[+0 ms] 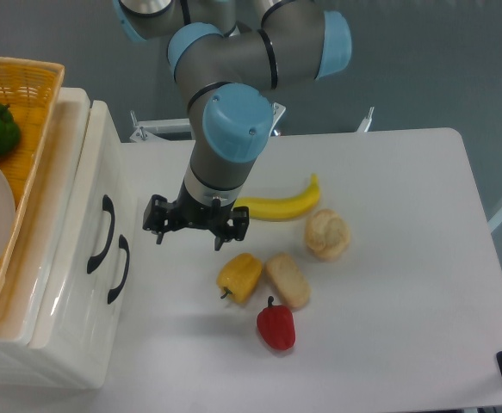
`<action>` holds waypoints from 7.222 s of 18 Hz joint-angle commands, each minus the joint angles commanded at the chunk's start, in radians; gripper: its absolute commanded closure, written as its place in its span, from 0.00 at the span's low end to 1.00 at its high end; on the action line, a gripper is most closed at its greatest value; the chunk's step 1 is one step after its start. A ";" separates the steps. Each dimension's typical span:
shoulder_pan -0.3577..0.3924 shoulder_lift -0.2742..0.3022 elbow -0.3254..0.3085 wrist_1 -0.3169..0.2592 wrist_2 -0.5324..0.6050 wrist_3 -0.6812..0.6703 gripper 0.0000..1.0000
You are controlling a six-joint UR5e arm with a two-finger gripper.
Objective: Slide open the top white drawer
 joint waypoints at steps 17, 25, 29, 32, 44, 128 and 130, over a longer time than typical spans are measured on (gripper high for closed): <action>-0.075 0.002 0.002 0.005 -0.058 -0.011 0.00; -0.077 0.003 -0.002 0.008 -0.057 0.063 0.00; -0.078 0.002 -0.002 0.006 -0.055 0.052 0.00; -0.078 0.003 -0.008 -0.002 -0.060 0.044 0.00; -0.091 0.002 -0.012 -0.003 -0.058 -0.012 0.00; 0.106 -0.026 0.023 0.006 0.051 0.090 0.00; 0.112 -0.028 0.023 0.006 0.049 0.090 0.00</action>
